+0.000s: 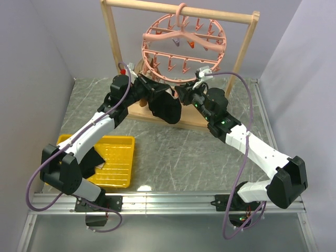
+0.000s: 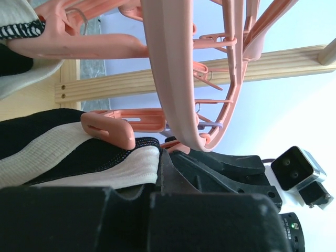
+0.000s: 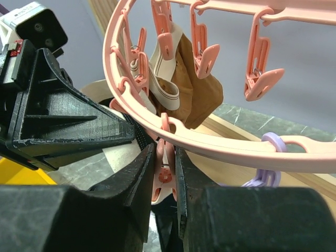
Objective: Clip the underwear to the hanger
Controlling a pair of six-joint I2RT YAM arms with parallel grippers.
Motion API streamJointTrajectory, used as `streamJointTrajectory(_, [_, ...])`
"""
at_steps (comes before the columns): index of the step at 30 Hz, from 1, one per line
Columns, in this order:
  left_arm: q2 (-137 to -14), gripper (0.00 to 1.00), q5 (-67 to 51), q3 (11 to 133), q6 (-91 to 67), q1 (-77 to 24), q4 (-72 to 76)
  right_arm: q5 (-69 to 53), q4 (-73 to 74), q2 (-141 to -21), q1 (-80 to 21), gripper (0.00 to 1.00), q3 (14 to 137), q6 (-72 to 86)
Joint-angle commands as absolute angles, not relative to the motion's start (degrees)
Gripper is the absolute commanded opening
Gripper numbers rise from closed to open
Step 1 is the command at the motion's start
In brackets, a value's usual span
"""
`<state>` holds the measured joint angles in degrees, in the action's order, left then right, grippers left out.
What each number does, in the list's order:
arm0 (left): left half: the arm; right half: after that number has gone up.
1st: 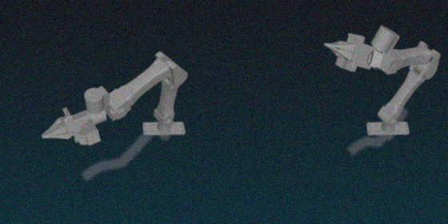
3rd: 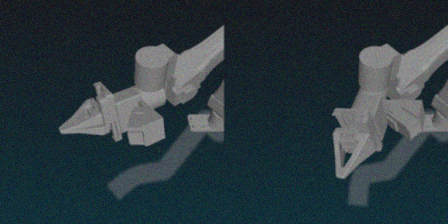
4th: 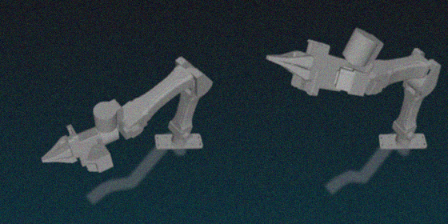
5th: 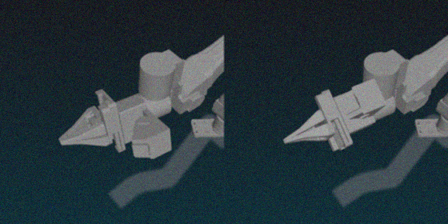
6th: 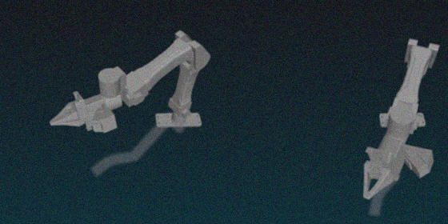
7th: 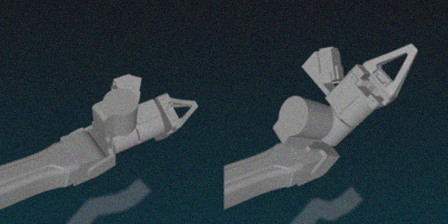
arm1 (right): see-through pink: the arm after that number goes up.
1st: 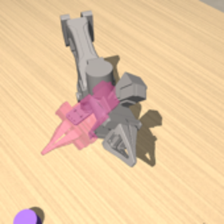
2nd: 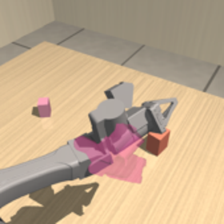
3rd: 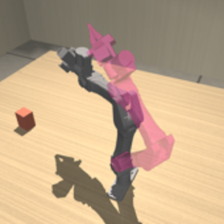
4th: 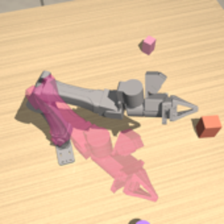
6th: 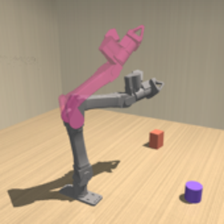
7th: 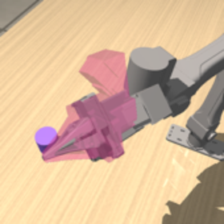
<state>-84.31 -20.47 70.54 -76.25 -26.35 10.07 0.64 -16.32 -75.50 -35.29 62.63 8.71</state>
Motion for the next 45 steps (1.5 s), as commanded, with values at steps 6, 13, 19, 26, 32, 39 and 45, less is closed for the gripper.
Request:
streamJointTrajectory(6, [-83.9, 0.00, -20.9, 74.3, -81.6, -27.3, 12.3, -0.1, -13.2, -76.1, -36.5, 0.00, 59.6, 8.8])
streamJointTrajectory(13, [-84.5, 0.00, -20.5, 76.4, -83.9, -27.2, 9.5, 3.4, -15.6, -76.3, -36.6, 0.00, 58.5, 9.6])
streamJointTrajectory(19, [-84.8, 0.00, -20.6, 76.7, -85.0, -27.8, 8.7, 6.6, -17.9, -77.0, -36.7, 0.00, 58.4, 10.1])
streamJointTrajectory(26, [-85.0, 0.00, -20.5, 76.8, -85.2, -27.8, 9.1, 3.8, -16.3, -77.3, -36.7, 0.11, 59.0, 11.2])
streamJointTrajectory(32, [-85.3, 0.00, -20.4, 77.0, -85.0, -27.7, 9.5, 4.2, -14.5, -77.0, -36.5, 0.35, 59.3, 11.7])
streamJointTrajectory(39, [-85.5, 0.00, -20.5, 77.1, -84.5, -27.7, 9.4, 4.0, -13.4, -76.8, -36.6, 0.46, 60.0, 12.3])
streamJointTrajectory(45, [-85.3, 0.00, -20.6, 76.0, -83.3, -27.7, 8.9, 4.7, -11.9, -76.3, -36.6, 0.57, 61.3, 12.3])
